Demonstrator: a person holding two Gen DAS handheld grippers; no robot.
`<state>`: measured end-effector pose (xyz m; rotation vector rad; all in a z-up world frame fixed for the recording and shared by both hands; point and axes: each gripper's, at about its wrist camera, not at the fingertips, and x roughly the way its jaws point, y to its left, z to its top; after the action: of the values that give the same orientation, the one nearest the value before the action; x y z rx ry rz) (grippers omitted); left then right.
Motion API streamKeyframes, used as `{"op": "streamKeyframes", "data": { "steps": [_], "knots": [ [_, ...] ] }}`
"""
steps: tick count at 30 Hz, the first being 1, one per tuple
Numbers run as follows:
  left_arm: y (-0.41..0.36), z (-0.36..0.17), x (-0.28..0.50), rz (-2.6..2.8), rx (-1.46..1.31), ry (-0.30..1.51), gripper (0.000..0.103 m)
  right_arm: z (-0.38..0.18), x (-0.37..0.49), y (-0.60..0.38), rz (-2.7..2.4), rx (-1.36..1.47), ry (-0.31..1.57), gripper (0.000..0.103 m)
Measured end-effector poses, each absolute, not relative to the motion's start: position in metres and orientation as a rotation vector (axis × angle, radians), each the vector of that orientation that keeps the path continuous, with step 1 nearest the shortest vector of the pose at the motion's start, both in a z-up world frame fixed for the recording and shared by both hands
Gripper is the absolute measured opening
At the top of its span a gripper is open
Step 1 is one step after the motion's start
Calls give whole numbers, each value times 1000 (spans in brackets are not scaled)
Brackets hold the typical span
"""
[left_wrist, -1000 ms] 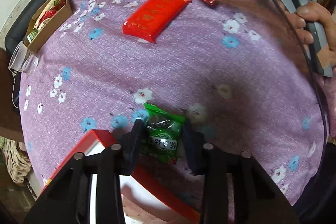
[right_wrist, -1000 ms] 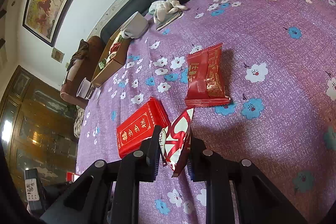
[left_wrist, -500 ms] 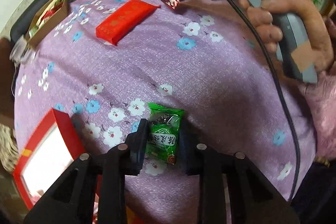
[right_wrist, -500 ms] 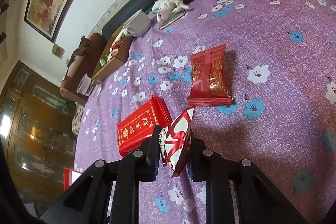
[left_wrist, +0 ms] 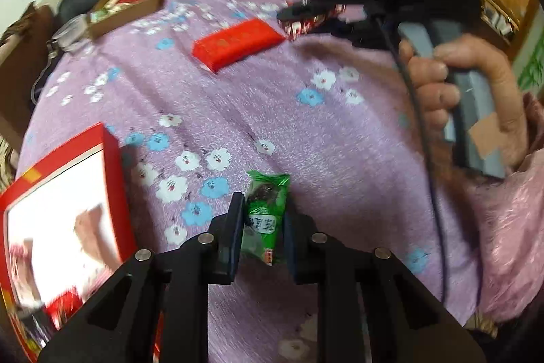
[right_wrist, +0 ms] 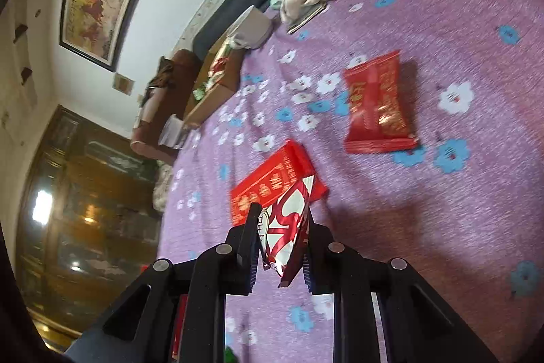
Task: Organize snacks
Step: 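Carry both snacks over the white tray and open both tools to drop them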
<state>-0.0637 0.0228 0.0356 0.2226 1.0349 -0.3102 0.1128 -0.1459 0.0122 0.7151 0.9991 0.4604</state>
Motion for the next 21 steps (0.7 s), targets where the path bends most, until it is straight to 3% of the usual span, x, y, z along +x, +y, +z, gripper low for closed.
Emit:
{"op": "streamKeyframes", "data": {
  "steps": [9,21],
  "knots": [
    [44,80,-118,-261,97,870,16,10,103,-150,560,819,949,20],
    [65,94,-163,-289,53,753,16,23,-26,-166,607,848,842,21]
  ]
}}
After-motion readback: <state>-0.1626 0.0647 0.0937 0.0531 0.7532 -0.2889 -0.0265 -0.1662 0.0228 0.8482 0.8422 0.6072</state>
